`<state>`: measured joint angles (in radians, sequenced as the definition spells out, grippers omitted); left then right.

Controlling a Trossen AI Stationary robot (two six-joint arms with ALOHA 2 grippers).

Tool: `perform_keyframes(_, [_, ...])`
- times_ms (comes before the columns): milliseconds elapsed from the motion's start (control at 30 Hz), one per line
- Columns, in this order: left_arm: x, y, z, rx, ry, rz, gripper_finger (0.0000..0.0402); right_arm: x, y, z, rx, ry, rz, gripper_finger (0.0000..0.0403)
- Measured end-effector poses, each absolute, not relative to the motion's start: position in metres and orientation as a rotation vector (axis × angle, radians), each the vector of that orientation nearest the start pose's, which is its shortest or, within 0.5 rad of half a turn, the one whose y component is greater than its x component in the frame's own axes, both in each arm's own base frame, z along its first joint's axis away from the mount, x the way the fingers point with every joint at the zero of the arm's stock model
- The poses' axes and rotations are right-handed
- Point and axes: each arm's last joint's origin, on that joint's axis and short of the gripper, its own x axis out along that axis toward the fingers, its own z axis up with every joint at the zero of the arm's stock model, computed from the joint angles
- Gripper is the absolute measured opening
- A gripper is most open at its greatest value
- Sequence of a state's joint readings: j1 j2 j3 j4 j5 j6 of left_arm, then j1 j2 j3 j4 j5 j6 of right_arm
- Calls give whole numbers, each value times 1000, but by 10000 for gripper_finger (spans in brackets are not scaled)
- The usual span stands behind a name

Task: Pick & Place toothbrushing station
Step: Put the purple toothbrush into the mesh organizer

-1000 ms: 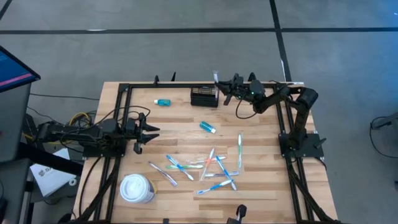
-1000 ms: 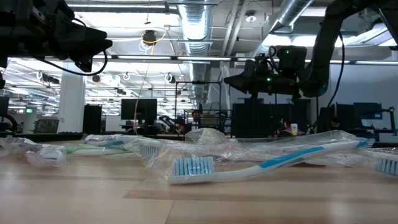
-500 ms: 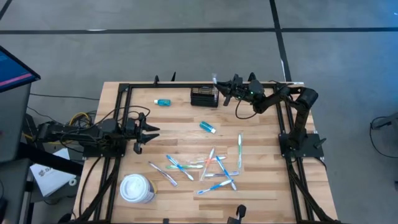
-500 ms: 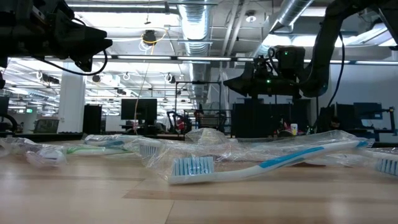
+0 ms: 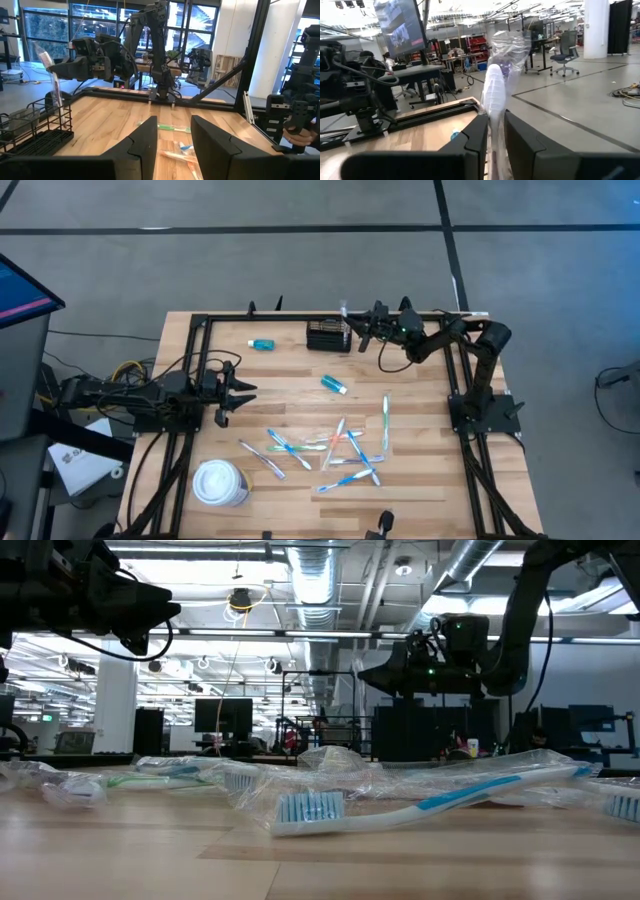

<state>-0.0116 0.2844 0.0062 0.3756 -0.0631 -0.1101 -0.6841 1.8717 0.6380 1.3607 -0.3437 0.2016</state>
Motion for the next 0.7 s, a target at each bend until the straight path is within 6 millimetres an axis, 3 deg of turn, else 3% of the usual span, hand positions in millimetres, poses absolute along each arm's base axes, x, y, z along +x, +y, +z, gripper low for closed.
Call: perform_keyframes(700, [115, 0, 177, -114, -100, 46, 113, 265, -197, 134, 149, 83, -333, 56])
